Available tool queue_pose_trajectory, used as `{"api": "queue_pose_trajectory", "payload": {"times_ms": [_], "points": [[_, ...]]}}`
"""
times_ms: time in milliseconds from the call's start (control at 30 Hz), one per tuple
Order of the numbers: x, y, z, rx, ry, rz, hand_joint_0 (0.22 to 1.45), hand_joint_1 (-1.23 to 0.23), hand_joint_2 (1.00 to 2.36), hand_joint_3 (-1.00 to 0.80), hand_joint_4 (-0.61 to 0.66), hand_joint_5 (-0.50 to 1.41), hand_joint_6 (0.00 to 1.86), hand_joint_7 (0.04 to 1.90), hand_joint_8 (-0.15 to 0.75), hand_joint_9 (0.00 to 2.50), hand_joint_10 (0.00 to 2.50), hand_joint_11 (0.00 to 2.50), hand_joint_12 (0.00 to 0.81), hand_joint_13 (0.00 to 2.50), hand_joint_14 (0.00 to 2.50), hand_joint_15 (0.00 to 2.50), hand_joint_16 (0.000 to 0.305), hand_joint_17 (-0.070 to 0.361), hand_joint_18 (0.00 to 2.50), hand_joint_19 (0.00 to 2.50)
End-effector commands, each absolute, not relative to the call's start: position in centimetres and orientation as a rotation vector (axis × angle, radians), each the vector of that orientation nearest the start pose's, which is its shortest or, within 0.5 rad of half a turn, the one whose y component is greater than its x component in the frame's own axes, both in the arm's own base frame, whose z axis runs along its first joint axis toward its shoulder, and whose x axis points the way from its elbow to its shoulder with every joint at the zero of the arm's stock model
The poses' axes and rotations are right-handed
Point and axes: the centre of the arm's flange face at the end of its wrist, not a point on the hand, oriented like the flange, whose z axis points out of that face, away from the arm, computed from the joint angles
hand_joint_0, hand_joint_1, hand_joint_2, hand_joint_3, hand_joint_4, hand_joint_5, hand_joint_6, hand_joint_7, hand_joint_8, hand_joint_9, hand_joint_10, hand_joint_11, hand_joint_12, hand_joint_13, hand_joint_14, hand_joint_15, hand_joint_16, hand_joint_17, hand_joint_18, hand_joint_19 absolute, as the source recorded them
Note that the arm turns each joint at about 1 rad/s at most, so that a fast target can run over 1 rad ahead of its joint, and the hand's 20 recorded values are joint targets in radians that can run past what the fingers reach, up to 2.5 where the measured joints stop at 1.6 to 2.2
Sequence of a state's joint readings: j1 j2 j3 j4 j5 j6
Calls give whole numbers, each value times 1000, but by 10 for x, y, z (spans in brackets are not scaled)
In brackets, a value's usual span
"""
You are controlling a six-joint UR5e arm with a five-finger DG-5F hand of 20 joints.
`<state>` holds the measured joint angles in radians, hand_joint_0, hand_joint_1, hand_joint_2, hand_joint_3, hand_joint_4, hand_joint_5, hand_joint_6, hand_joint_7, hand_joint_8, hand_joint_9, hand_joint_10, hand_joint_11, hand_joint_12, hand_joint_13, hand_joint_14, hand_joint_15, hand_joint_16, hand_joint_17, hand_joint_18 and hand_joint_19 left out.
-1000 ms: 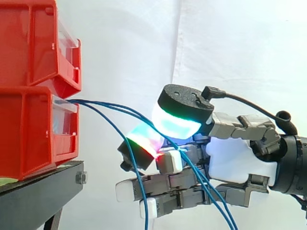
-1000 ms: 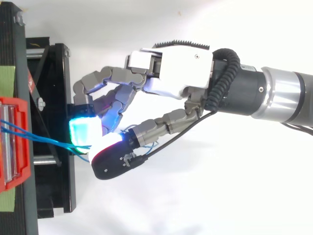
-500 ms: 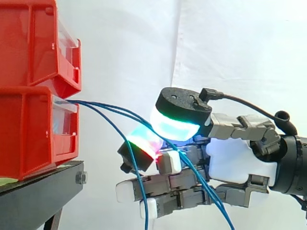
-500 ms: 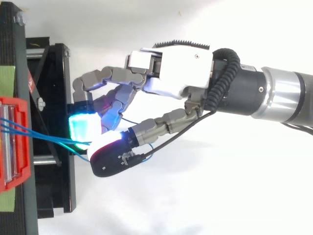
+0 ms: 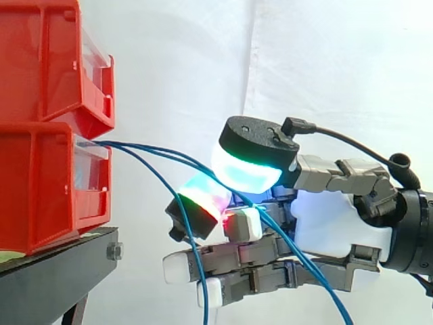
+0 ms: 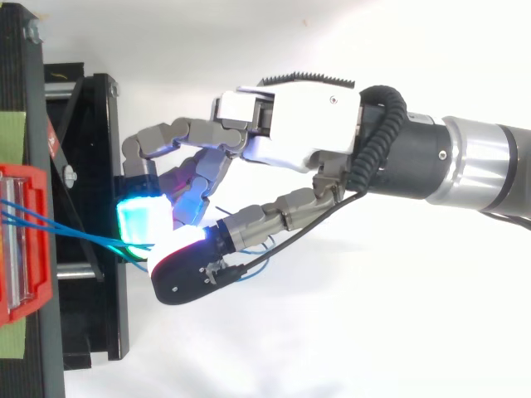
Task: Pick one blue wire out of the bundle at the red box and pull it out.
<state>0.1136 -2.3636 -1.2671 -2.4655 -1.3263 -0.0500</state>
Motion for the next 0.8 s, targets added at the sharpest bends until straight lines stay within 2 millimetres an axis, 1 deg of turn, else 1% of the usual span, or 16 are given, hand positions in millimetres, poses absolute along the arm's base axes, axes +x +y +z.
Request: {"api": "queue_pose_trajectory", "payload": {"times_ms": [0,333,533,667,733,767], "points": [[776,-70,198,1117,977,1185,590,-687,1008,-116,305,-33,620,1416,284,1287,20,773,426,731,13,365,62,139,653,499],[777,-70,199,1112,967,1189,593,-647,1011,-154,300,-21,619,1429,269,1343,21,762,414,772,13,372,59,132,661,514],[777,-70,199,1110,965,1189,596,-647,1012,-189,288,-20,622,1429,268,1370,23,782,408,775,13,380,58,130,658,510],[777,-70,201,1108,964,1191,593,-648,1013,-205,257,-28,679,1371,276,1371,25,810,403,784,14,393,56,126,648,519],[777,-70,199,1110,965,1191,588,-647,1014,-206,232,-39,748,1337,285,1469,26,916,401,797,15,404,56,125,658,526],[777,-71,199,1109,965,1188,588,-647,1013,-212,230,-41,756,1333,285,1469,25,914,402,800,16,400,56,125,664,517]]}}
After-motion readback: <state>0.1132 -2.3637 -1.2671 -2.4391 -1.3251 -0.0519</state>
